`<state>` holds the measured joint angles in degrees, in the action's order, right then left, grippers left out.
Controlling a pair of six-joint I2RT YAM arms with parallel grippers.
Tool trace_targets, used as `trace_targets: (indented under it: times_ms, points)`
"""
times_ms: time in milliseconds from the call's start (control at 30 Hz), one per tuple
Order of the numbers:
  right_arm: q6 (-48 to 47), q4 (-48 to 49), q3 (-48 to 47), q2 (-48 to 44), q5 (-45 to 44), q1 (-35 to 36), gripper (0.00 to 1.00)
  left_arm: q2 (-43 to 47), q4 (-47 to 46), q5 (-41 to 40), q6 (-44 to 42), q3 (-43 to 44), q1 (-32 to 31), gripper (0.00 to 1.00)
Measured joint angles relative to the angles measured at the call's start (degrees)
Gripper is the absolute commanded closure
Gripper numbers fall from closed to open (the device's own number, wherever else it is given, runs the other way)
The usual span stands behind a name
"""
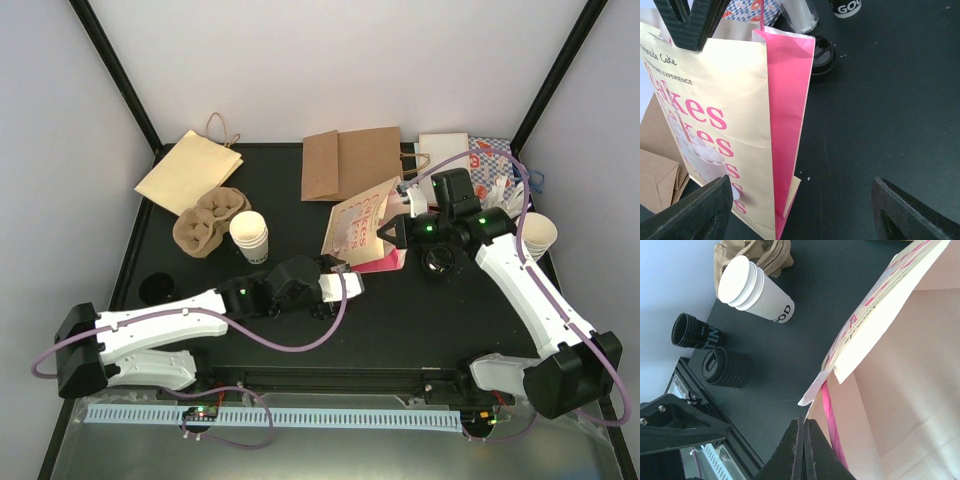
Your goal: Pack the takeout coffee
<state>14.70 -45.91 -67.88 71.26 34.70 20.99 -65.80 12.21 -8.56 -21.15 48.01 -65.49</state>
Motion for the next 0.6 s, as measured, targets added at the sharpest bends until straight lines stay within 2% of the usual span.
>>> trace_targets:
  times_ms: [300, 600]
  points:
    - [1.8, 0.1, 0.0, 0.0, 0.2, 0.7, 0.99, -5.8, -5.9, -8.7, -0.3, 1.5, -0.6, 0.21]
    - [3.7, 0.5, 0.0, 0.0, 0.5, 1.2, 0.99, -13.6, -14.1, -14.9, -0.3, 1.8, -0.6, 0.28]
